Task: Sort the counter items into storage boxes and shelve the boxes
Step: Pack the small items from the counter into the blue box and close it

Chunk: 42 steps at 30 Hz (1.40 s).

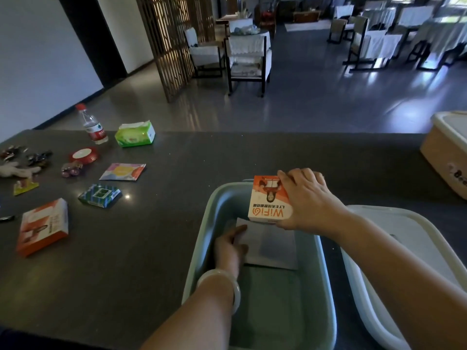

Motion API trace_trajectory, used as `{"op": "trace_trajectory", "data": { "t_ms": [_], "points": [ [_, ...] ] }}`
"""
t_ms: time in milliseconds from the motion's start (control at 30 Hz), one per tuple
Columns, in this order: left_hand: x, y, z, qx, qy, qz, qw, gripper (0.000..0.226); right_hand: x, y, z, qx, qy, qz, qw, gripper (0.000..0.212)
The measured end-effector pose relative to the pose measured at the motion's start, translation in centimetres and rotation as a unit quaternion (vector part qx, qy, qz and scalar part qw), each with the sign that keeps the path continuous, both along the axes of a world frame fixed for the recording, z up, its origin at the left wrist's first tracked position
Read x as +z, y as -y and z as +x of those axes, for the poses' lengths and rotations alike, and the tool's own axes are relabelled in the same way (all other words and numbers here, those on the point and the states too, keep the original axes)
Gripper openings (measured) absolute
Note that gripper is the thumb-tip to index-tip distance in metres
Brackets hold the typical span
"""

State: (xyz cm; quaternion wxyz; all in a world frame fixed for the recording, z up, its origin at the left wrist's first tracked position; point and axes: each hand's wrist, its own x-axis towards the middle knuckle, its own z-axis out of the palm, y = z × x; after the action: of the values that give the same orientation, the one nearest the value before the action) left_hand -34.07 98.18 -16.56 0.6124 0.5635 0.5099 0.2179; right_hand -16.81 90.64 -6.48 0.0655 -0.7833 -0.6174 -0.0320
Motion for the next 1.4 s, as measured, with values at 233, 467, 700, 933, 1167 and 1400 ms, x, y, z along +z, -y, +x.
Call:
{"op": "trace_trajectory", "data": {
  "t_ms": [233,467,700,933,1167,1400],
  "points": [
    [-2.1,-0.5,0.3,-0.024,-0.085,0.081,0.993,0.052,-0.4,-1.5,0.7,0.012,0.004,0.003,1.0,0.113],
    [-3.4,-1.1,0.3,-0.174,-0.291,0.273,0.9,0.056,-0.3,-2.7,1.2,0.015,0.003,-0.001,1.0,0.114],
    [-3.5,-0.1,0.1,-0.158,-0.25,0.264,0.918,0.067,-0.2,-2.8,1.4,0.017,-0.015,-0.002,1.0,0.115],
    [-3.3,0.2,0.4,-0.184,-0.3,0.285,0.892,0.069,0.2,-2.8,1.2,0.013,-0.023,-0.001,1.0,0.113],
    [-3.3,0.1,0.5,-0.195,-0.308,0.278,0.889,0.07,0.2,-3.0,1.1,0.01,-0.023,-0.014,1.0,0.114],
    [-1.6,-0.1,0.6,-0.185,-0.302,0.271,0.895,0.072,0.5,-3.1,1.0,-0.003,-0.012,-0.021,1.0,0.111]
  ]
}}
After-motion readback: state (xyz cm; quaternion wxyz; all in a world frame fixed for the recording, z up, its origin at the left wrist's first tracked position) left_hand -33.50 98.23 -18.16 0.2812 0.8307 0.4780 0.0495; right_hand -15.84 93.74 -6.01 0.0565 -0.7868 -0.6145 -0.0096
